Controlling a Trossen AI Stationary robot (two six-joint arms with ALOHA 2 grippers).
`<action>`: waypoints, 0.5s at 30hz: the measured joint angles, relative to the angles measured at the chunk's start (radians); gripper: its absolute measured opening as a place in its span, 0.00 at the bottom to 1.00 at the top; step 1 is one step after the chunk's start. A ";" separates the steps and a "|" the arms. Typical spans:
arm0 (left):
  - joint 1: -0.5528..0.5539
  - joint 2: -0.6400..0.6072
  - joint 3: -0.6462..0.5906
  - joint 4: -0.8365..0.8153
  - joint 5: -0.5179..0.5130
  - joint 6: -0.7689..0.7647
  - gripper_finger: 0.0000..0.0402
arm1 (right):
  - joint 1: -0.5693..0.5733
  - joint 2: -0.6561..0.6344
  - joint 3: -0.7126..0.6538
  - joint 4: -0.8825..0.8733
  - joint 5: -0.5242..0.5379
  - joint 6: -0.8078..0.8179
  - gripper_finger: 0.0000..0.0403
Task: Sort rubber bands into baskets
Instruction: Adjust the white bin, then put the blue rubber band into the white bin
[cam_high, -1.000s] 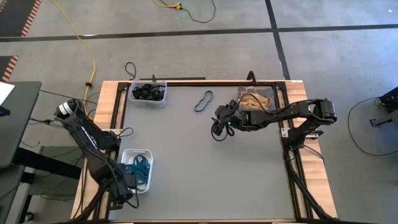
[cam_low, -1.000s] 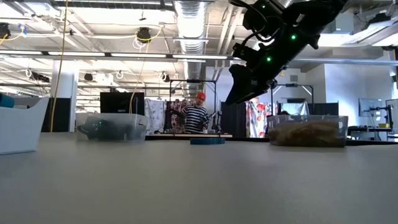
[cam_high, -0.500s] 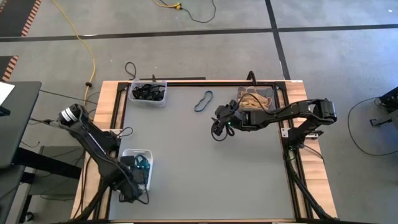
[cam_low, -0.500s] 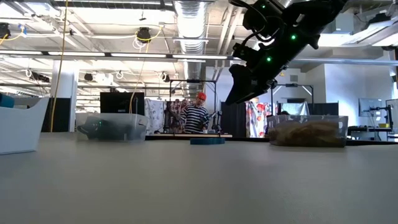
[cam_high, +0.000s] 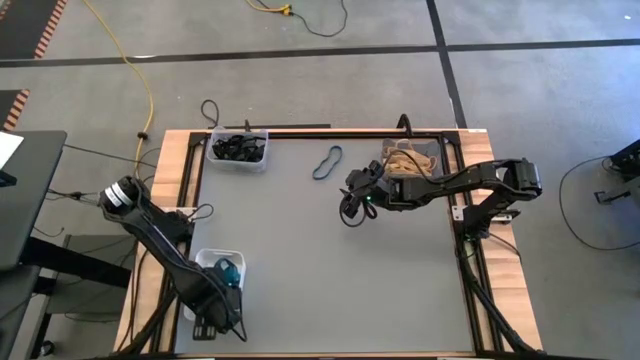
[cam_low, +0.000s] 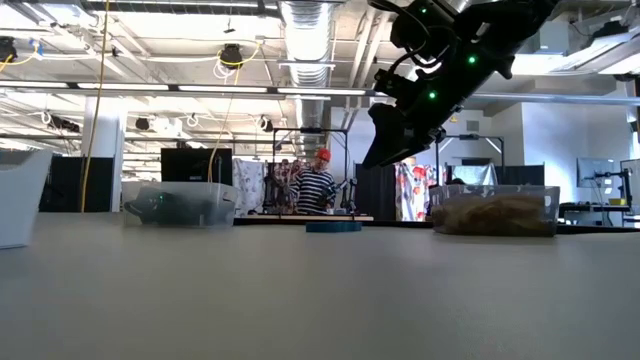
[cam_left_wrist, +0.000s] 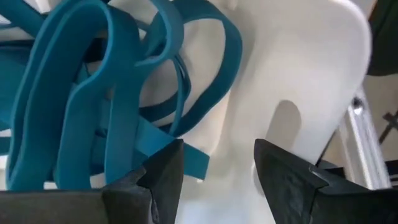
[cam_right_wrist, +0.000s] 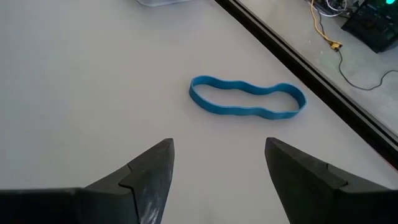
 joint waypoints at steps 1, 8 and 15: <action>0.000 0.000 0.000 0.007 0.004 -0.001 0.46 | 0.001 0.000 0.000 0.000 0.000 0.000 0.70; 0.004 -0.039 0.000 0.009 0.056 -0.036 0.46 | 0.007 0.000 0.000 0.000 0.000 0.000 0.70; 0.037 -0.154 0.002 -0.029 0.032 -0.059 0.46 | 0.006 0.000 0.000 0.000 0.000 -0.001 0.70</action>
